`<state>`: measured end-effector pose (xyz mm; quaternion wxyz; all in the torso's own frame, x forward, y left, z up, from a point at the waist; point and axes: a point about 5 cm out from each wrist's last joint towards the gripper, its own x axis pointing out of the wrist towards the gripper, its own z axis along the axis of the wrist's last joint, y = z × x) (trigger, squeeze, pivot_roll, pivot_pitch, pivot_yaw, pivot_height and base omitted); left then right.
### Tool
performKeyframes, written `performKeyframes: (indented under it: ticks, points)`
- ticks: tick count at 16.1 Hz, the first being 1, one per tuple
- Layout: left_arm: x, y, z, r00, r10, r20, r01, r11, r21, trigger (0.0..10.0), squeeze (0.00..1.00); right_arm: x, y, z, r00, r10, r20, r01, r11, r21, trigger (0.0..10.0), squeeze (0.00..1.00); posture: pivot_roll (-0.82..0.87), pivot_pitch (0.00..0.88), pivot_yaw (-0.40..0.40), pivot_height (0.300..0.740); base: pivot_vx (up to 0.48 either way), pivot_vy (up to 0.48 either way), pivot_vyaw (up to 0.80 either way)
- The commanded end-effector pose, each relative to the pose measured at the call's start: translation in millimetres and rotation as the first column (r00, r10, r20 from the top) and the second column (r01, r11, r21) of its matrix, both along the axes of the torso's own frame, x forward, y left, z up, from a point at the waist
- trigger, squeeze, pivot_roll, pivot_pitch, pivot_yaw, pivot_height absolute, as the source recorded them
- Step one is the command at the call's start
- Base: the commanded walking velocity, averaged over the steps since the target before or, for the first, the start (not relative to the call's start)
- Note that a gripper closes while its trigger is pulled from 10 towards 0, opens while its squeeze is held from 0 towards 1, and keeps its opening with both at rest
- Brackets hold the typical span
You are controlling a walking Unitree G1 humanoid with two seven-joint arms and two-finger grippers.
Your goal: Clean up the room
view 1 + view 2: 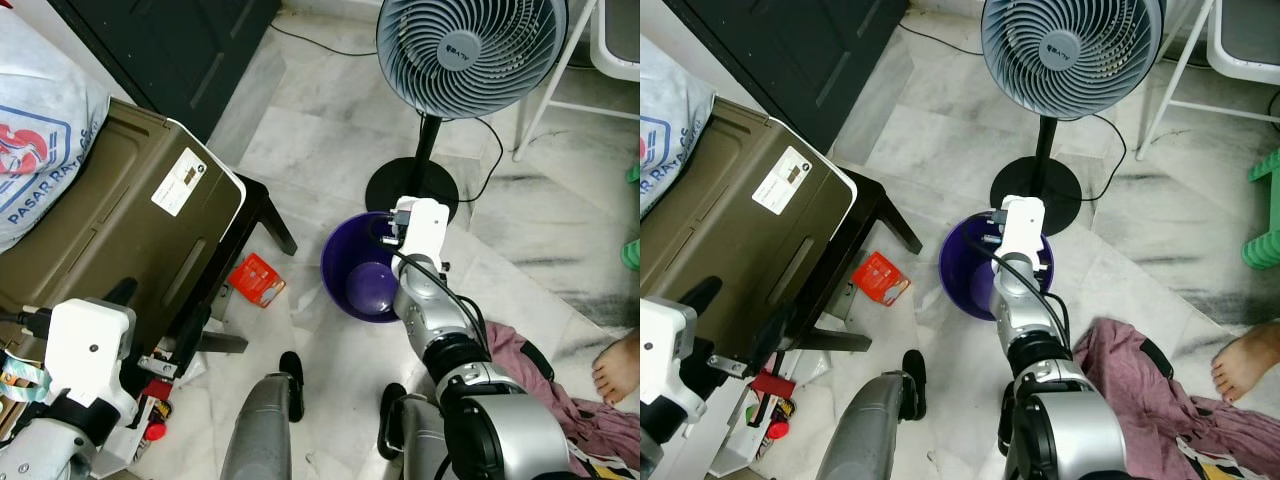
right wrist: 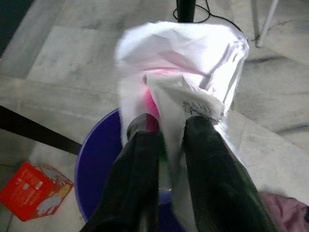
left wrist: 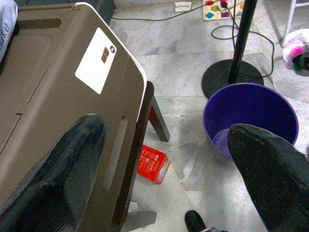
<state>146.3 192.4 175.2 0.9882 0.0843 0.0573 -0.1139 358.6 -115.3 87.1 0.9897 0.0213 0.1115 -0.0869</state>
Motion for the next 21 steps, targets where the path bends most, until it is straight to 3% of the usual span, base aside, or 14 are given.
performKeyframes:
  ticks: [1,9,12,14,17,19,20,21]
  points:
    - [-2.3,4.7,-1.6,0.999,0.028,-0.019,-0.028,0.999,0.021,10.0,0.00,-2.8,9.0,-5.3,1.000,0.020,-0.019,-0.019,0.999,0.026,10.0,1.00,0.36,0.404,0.161,0.740,0.000,0.000,0.00]
    - [12.2,-2.8,-5.1,0.999,0.037,0.019,-0.037,0.999,-0.011,10.0,0.00,1.5,10.3,1.8,0.998,0.056,0.020,-0.056,0.998,0.019,10.0,1.00,0.32,0.351,0.131,0.740,0.000,0.000,0.00]
    - [31.4,-9.0,-2.3,0.992,0.087,0.087,-0.081,0.994,-0.074,10.0,0.00,-6.2,16.3,-2.0,0.987,0.155,0.039,-0.155,0.988,0.004,10.0,1.00,0.24,0.285,0.078,0.740,0.000,0.000,0.00]
    - [43.0,-17.5,-5.8,0.989,0.096,0.115,-0.084,0.991,-0.109,10.0,0.00,-27.4,13.9,-10.2,0.971,0.232,0.058,-0.229,0.972,-0.049,10.0,1.00,0.19,0.243,0.053,0.740,0.000,0.000,0.00]
    - [67.5,-32.8,-6.5,0.980,0.081,0.180,-0.052,0.986,-0.159,10.0,0.00,-49.4,-6.2,-6.5,0.953,0.286,0.096,-0.272,0.952,-0.141,10.0,1.00,0.13,0.174,0.008,0.740,0.000,0.000,0.00]
    - [83.3,-34.3,-4.6,0.969,0.111,0.219,-0.073,0.982,-0.175,10.0,0.00,-48.7,-19.7,8.4,0.938,0.311,0.153,-0.281,0.941,-0.190,10.0,1.00,0.10,0.126,-0.021,0.740,0.000,0.000,0.00]
    - [90.7,-35.3,-4.1,0.963,0.127,0.238,-0.083,0.980,-0.183,10.0,0.00,-47.6,-26.1,16.4,0.927,0.331,0.179,-0.294,0.934,-0.204,10.0,0.15,0.09,0.088,-0.043,0.740,0.000,0.000,0.00]
    - [92.7,-35.5,-3.5,0.956,0.143,0.255,-0.095,0.976,-0.194,10.0,0.00,-54.2,-28.9,23.2,0.918,0.346,0.197,-0.308,0.931,-0.197,10.0,0.00,0.08,0.068,-0.055,0.740,0.000,0.000,0.00]
